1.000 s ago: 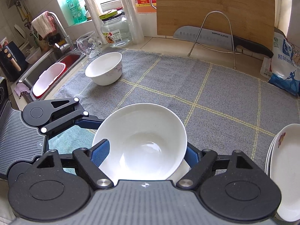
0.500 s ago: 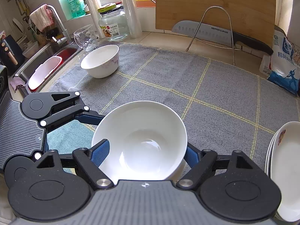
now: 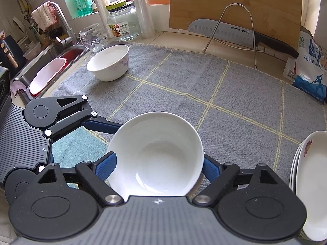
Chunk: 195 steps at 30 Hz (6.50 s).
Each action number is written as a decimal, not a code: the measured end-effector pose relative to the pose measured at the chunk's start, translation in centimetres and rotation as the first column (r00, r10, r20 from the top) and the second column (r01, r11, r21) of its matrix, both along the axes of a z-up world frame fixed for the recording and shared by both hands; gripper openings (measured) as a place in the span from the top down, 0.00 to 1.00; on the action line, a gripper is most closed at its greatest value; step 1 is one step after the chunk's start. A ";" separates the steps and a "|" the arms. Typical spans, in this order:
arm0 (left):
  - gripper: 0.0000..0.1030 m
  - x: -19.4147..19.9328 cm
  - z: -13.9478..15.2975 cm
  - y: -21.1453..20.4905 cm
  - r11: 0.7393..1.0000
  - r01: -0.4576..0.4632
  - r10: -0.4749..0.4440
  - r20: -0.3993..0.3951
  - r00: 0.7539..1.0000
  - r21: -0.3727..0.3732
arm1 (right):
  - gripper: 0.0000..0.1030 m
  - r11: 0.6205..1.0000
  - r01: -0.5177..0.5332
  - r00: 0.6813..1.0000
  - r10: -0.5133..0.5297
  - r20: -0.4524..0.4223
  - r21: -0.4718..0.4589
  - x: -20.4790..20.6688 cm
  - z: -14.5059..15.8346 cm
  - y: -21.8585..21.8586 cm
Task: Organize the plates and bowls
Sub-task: 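Lower the pink-patterned bowl into the white bowl and open the right gripper, then move the right gripper to a white bowl on the towel and grasp its rim, then lift the white bowl with the right gripper and carry it to the bowl stack, then lower the white bowl onto the bowl stack and open the right gripper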
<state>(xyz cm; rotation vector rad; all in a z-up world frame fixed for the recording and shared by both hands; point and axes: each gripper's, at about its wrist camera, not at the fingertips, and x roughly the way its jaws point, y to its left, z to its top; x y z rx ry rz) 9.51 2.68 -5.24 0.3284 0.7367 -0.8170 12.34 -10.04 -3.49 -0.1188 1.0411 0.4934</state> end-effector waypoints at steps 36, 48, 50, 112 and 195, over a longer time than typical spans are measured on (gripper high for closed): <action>0.07 2.4 2.5 9.6 0.973 -0.227 0.229 0.049 0.972 -0.046 | 0.00 0.989 -0.128 0.985 0.136 0.110 -0.072 2.7 2.3 6.6; 0.07 6.0 -0.2 15.2 0.912 -0.409 0.410 0.068 0.910 -0.024 | 0.00 0.970 -0.231 0.964 0.238 0.116 -0.073 7.4 1.5 12.9; 0.07 6.6 -0.7 15.8 0.900 -0.435 0.436 0.075 0.897 -0.023 | 0.00 0.969 -0.238 0.963 0.244 0.114 -0.069 8.4 1.2 13.7; 0.09 10.3 -1.8 16.8 0.894 -0.437 0.446 0.099 0.890 -0.096 | 0.18 0.961 -0.273 0.961 0.275 -0.033 0.051 18.1 -3.4 20.2; 0.09 0.9 1.9 1.0 0.998 -0.017 0.019 0.024 1.000 -0.057 | 0.15 0.996 0.080 0.996 -0.081 0.037 0.038 0.1 2.2 0.7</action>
